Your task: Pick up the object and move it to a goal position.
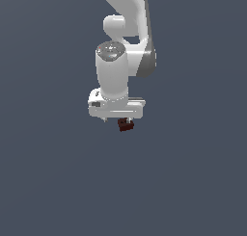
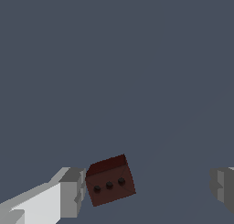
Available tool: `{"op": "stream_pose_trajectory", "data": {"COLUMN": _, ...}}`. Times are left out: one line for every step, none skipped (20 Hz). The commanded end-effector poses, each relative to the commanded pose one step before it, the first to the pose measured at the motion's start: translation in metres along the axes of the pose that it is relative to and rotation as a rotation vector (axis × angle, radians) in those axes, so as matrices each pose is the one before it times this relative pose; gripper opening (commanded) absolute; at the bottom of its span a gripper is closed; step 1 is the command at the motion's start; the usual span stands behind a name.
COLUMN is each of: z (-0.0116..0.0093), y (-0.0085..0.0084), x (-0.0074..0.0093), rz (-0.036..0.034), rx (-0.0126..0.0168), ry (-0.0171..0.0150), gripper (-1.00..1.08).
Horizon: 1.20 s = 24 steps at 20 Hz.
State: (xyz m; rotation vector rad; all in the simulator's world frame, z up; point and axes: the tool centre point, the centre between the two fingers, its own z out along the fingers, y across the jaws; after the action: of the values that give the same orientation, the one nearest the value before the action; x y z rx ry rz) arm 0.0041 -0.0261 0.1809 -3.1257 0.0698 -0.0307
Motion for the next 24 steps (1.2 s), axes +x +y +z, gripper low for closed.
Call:
{"op": "stream_pose_trajectory", "data": {"z": 0.0, "y": 0.00001, "x": 0.0, "rz": 0.0, "rx": 0.0, "ry": 0.0, "gripper": 1.0}}
{"op": "stream_pose_trajectory", "data": {"z": -0.00012, "y": 0.00055, "x": -0.00007, "rz": 0.0, "rx": 0.0, "ry": 0.0, "gripper": 1.0}}
{"op": "stream_pose_trajectory", "data": {"z": 0.00006, "y": 0.00223, "x": -0.00007, "rz": 0.00135, "rx": -0.00142, "ry": -0.00068, "gripper": 1.0}}
{"op": "stream_pose_trajectory", "data": {"z": -0.00012, "y": 0.00335, "x": -0.00018, "rz": 0.00145, "rx": -0.00159, "ry": -0.00078, "gripper": 1.0}}
{"op": "stream_pose_trajectory", "data": {"z": -0.00012, "y": 0.00455, "x": -0.00024, "rz": 0.00188, "rx": -0.00228, "ry": -0.00114, "gripper": 1.0}}
{"op": "stream_pose_trajectory", "data": {"z": -0.00022, "y": 0.0054, "x": -0.00031, "rz": 0.00174, "rx": -0.00259, "ry": -0.00131, "gripper": 1.0}}
{"op": "stream_pose_trajectory", "data": {"z": -0.00026, "y": 0.00562, "x": -0.00031, "rz": 0.00119, "rx": -0.00275, "ry": -0.00141, "gripper": 1.0}}
{"op": "stream_pose_trajectory", "data": {"z": -0.0003, "y": 0.00441, "x": -0.00024, "rz": 0.00012, "rx": -0.00203, "ry": -0.00105, "gripper": 1.0}}
{"op": "stream_pose_trajectory", "data": {"z": -0.00024, "y": 0.00303, "x": -0.00013, "rz": -0.00069, "rx": -0.00151, "ry": -0.00077, "gripper": 1.0}}
{"op": "stream_pose_trajectory", "data": {"z": -0.00021, "y": 0.00175, "x": -0.00004, "rz": -0.00118, "rx": -0.00089, "ry": -0.00044, "gripper": 1.0}}
{"op": "stream_pose_trajectory", "data": {"z": -0.00017, "y": 0.00082, "x": 0.00001, "rz": -0.00113, "rx": -0.00035, "ry": -0.00015, "gripper": 1.0}}
{"op": "stream_pose_trajectory", "data": {"z": -0.00008, "y": 0.00016, "x": 0.00004, "rz": -0.00069, "rx": -0.00002, "ry": 0.00001, "gripper": 1.0}}
{"op": "stream_pose_trajectory", "data": {"z": 0.00008, "y": -0.00036, "x": 0.00005, "rz": 0.0, "rx": 0.0, "ry": 0.0, "gripper": 1.0}}
{"op": "stream_pose_trajectory", "data": {"z": 0.00004, "y": -0.0007, "x": -0.00003, "rz": 0.00075, "rx": 0.00056, "ry": 0.00028, "gripper": 1.0}}
{"op": "stream_pose_trajectory", "data": {"z": 0.00027, "y": -0.00074, "x": -0.00007, "rz": 0.00217, "rx": 0.00025, "ry": 0.00006, "gripper": 1.0}}
{"op": "stream_pose_trajectory", "data": {"z": 0.00039, "y": -0.00054, "x": -0.00018, "rz": 0.00384, "rx": 0.00026, "ry": 0.00001, "gripper": 1.0}}
{"op": "stream_pose_trajectory", "data": {"z": 0.00053, "y": -0.00047, "x": -0.00027, "rz": 0.0053, "rx": 0.00021, "ry": -0.00007, "gripper": 1.0}}
{"op": "stream_pose_trajectory", "data": {"z": 0.00066, "y": -0.00043, "x": -0.00036, "rz": 0.00673, "rx": 0.00019, "ry": -0.00013, "gripper": 1.0}}
{"op": "stream_pose_trajectory", "data": {"z": 0.00078, "y": -0.00041, "x": -0.00044, "rz": 0.00811, "rx": 0.00019, "ry": -0.00017, "gripper": 1.0}}
{"op": "stream_pose_trajectory", "data": {"z": 0.0009, "y": -0.00049, "x": -0.00051, "rz": 0.00934, "rx": 0.00022, "ry": -0.00019, "gripper": 1.0}}
{"op": "stream_pose_trajectory", "data": {"z": 0.00101, "y": -0.00065, "x": -0.00057, "rz": 0.01044, "rx": 0.00029, "ry": -0.00019, "gripper": 1.0}}
{"op": "stream_pose_trajectory", "data": {"z": 0.00113, "y": -0.00082, "x": -0.00064, "rz": 0.01155, "rx": 0.00036, "ry": -0.00019, "gripper": 1.0}}
{"op": "stream_pose_trajectory", "data": {"z": 0.00124, "y": -0.00093, "x": -0.00072, "rz": 0.01272, "rx": 0.00041, "ry": -0.0002, "gripper": 1.0}}
{"op": "stream_pose_trajectory", "data": {"z": 0.00135, "y": -0.00099, "x": -0.00081, "rz": 0.01392, "rx": 0.00043, "ry": -0.00023, "gripper": 1.0}}
